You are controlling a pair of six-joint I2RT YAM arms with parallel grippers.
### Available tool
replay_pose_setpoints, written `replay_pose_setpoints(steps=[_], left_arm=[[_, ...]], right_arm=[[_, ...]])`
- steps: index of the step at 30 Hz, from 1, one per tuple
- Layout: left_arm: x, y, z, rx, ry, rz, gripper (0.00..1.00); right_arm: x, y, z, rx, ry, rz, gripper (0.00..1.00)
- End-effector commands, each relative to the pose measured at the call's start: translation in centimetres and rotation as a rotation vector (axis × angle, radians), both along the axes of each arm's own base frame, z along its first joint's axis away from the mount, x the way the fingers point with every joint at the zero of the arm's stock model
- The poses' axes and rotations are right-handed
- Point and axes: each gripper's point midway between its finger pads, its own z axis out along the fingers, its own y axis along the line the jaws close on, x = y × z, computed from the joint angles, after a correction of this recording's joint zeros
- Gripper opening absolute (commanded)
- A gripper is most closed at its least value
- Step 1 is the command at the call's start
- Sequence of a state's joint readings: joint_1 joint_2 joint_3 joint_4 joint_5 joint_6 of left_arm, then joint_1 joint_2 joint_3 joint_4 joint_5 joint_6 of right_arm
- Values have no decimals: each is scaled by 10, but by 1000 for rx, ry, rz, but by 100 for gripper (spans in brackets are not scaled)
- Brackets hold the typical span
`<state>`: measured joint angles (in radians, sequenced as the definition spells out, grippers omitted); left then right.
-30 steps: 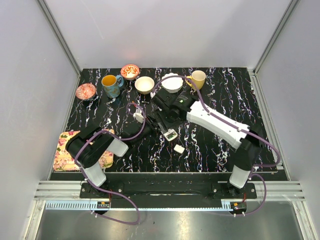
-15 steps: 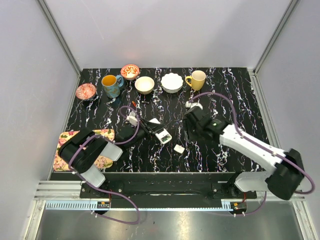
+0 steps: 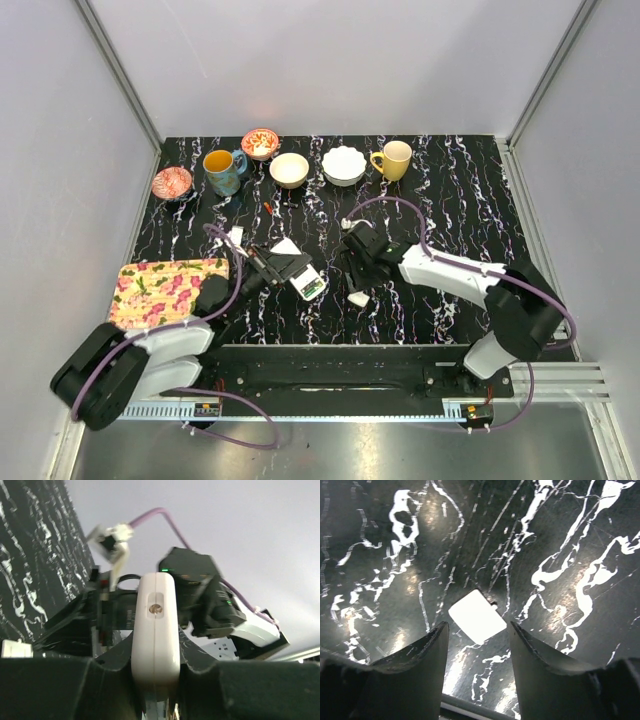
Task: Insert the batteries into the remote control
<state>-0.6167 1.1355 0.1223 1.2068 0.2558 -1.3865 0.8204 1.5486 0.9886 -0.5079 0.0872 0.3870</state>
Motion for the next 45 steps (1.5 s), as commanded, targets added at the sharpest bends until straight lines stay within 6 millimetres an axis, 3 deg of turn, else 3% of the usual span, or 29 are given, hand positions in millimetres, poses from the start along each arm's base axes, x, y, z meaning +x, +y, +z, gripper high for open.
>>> replay_pose_setpoints(steps=[1, 6, 12, 21, 31, 45], left_arm=[[-2, 6, 20, 48, -123, 39, 0], [-4, 9, 18, 57, -123, 47, 0], [-5, 7, 18, 28, -110, 25, 0], [-3, 4, 14, 32, -101, 19, 0], [-3, 3, 14, 21, -99, 16, 0], [-4, 2, 12, 20, -96, 14, 0]], right_arm=[[16, -7, -6, -78, -67, -51, 60], [10, -9, -14, -84, -49, -56, 66], [3, -6, -17, -72, -22, -27, 67], [-13, -19, -31, -106, 32, -28, 68], [-19, -21, -37, -98, 51, -27, 68], [-9, -13, -12, -36, -11, -69, 69]])
